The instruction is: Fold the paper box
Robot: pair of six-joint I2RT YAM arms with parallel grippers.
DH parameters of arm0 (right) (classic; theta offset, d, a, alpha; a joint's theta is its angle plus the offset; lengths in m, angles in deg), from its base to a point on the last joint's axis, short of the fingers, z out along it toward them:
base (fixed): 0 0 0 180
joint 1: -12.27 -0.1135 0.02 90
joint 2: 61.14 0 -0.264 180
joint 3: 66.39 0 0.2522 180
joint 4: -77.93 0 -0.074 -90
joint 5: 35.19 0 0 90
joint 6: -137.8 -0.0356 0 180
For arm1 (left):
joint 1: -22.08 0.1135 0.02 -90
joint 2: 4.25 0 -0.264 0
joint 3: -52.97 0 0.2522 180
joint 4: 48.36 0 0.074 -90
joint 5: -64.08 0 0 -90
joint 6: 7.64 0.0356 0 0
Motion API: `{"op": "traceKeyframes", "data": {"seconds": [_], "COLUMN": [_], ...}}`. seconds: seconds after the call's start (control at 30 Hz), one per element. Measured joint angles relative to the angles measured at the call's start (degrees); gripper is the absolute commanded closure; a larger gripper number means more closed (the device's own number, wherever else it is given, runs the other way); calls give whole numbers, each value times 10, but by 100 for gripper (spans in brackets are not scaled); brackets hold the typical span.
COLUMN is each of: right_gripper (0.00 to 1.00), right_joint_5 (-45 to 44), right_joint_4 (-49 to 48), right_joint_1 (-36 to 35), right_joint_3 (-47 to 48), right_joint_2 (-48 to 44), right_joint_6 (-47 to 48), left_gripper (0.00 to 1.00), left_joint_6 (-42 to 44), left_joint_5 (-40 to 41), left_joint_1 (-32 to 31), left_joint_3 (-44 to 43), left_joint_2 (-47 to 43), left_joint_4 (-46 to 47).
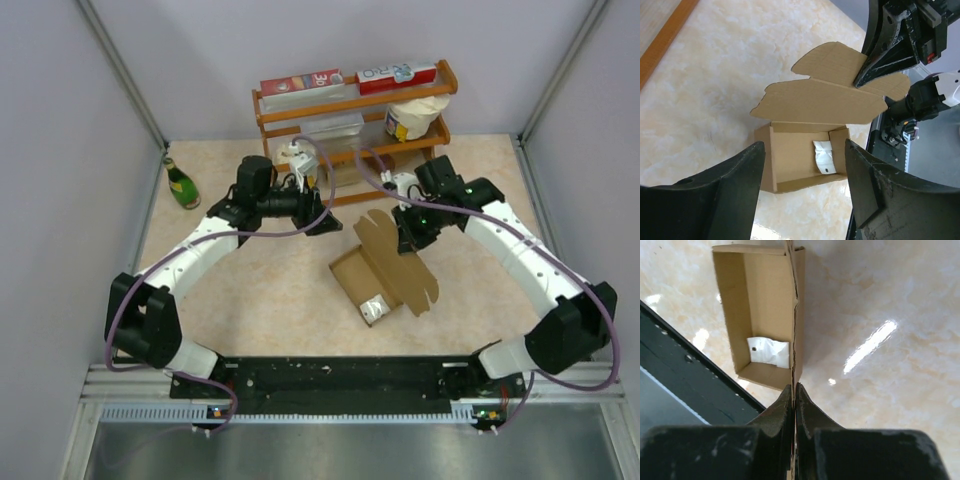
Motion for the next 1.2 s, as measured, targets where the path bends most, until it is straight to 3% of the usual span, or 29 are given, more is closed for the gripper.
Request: {"op": "traceKeyframes", "data": {"seconds": [0.4,0.73,1.0,1.2], "right_gripper": [100,100,100,100], "right_joint_5": [-115,-157,-155,-150], "right_joint_4": [46,56,57,57], "right_joint_1": [-118,-143,-147,-148], "right_joint_3": [88,98,98,98], "right_joint_2": [104,111,110,107], "right_joint_6": [108,143,154,157], "left_gripper": [31,27,25,25], "left_joint_6": [28,7,20,2], "left_joint_5": [10,27,36,64], "left_joint_1": [2,3,3,5], "left_joint_3": [51,196,228,296], "left_joint_2": [-13,-87,-88,-89], "left_joint_4": [10,138,217,341]}}
